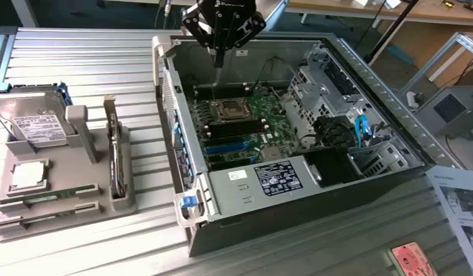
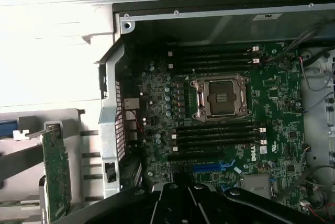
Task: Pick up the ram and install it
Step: 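Reach for the ram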
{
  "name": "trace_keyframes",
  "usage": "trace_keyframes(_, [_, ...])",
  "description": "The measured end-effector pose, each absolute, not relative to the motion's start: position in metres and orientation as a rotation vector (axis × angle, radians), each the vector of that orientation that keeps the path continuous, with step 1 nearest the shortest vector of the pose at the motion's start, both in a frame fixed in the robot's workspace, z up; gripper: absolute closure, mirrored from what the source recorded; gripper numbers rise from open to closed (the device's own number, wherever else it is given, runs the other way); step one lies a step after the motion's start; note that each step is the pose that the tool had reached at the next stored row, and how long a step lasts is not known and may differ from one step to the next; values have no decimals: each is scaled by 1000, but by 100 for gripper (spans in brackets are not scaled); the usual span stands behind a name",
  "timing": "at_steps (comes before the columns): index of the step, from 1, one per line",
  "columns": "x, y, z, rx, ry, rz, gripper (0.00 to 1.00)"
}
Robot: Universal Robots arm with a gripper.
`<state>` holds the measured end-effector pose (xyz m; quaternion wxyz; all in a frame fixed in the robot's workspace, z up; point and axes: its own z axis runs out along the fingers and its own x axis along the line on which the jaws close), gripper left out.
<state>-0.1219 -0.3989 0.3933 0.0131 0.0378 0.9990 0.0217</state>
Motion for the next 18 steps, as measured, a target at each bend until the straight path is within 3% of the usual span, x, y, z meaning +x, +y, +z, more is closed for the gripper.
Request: trace_keyframes(18, [-131, -399, 393, 118, 3112, 68, 89])
